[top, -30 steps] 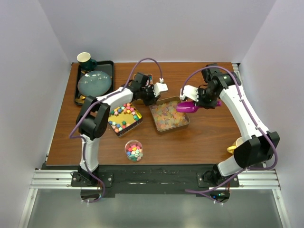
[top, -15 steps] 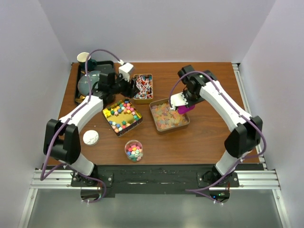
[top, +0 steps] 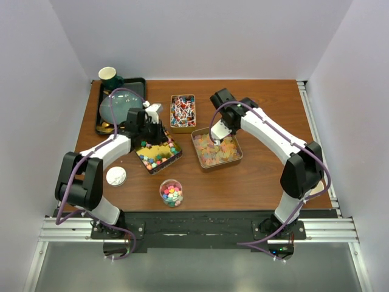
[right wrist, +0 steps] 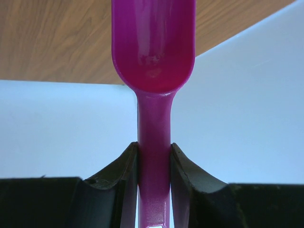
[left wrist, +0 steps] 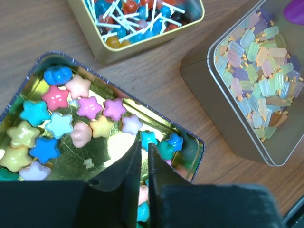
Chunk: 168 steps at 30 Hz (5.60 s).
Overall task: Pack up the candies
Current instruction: Scoop the fake candies from the storage box, then place the fake candies in the packing bottle.
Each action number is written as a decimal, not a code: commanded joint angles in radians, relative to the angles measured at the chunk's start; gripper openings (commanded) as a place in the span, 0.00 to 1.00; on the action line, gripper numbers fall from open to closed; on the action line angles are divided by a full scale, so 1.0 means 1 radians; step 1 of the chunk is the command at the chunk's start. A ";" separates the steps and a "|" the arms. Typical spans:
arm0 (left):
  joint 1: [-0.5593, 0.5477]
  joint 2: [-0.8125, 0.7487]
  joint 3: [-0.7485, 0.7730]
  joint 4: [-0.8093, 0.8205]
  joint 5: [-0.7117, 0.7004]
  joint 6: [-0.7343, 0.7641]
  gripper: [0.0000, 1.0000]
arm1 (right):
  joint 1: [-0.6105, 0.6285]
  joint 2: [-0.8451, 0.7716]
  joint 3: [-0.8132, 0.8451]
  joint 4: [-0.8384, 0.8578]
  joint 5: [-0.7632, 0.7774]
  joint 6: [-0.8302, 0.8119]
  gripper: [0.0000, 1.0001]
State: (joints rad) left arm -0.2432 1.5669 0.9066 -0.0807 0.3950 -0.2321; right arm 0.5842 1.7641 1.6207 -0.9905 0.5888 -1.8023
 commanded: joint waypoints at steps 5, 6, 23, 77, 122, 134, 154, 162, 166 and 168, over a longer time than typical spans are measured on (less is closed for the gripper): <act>0.007 -0.002 -0.067 0.113 0.087 -0.065 0.05 | 0.016 0.009 -0.108 0.170 0.144 -0.227 0.00; 0.008 0.007 -0.071 0.119 0.093 -0.069 0.05 | 0.017 0.009 -0.116 0.176 0.144 -0.236 0.00; -0.037 0.127 -0.067 0.179 0.228 -0.055 0.00 | 0.104 -0.009 -0.216 -0.034 0.034 -0.089 0.00; -0.183 0.289 -0.075 0.467 0.492 -0.182 0.00 | 0.203 0.152 -0.180 -0.022 -0.312 0.435 0.00; 0.103 0.040 0.196 -0.114 0.523 0.188 0.57 | 0.060 -0.230 -0.217 -0.083 -0.784 0.634 0.00; 0.234 -0.208 0.049 -0.157 0.164 0.284 0.70 | 0.322 -0.178 -0.024 -0.273 -0.479 0.570 0.00; 0.278 -0.317 -0.008 -0.088 0.073 0.240 0.71 | 0.609 0.084 0.234 -0.537 -0.057 0.709 0.00; 0.286 -0.378 -0.046 -0.073 0.088 0.203 0.72 | 0.736 0.020 0.107 -0.536 0.132 0.669 0.00; 0.286 -0.407 -0.054 -0.074 0.100 0.189 0.72 | 0.772 0.018 0.073 -0.565 0.181 0.701 0.00; 0.286 -0.413 -0.054 -0.071 0.113 0.185 0.72 | 0.773 0.020 0.073 -0.593 0.189 0.733 0.00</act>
State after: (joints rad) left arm 0.0338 1.1915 0.8597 -0.1947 0.4759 -0.0231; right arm 1.3548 1.8244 1.6989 -1.3220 0.6724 -1.1027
